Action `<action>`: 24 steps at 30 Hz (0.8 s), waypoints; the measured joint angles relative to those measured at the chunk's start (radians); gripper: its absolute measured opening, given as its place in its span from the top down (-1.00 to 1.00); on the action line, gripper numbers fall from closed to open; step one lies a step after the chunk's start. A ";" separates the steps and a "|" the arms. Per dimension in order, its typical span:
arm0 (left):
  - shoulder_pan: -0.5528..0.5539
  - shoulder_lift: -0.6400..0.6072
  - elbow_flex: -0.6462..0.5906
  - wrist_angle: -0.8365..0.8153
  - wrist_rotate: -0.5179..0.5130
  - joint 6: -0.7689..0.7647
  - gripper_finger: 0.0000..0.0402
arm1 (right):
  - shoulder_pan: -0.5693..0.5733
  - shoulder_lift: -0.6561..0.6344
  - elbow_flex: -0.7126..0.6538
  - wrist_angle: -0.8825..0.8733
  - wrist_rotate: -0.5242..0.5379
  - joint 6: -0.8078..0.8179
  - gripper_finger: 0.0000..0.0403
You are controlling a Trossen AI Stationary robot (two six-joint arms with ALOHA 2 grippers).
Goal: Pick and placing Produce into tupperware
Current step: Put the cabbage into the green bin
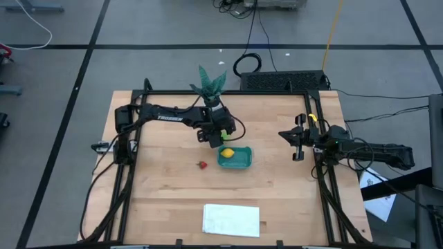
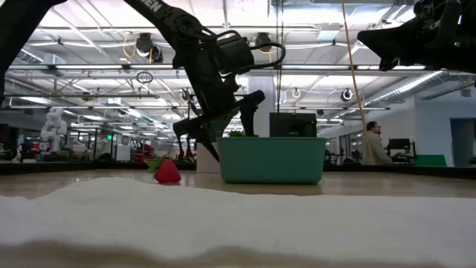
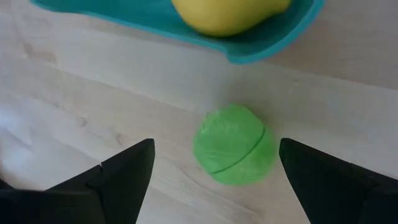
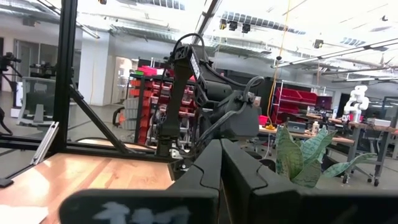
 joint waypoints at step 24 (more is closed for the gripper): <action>0.003 0.081 0.003 0.055 0.045 0.043 -0.74 | 0.000 0.024 0.000 0.009 0.003 -0.009 1.00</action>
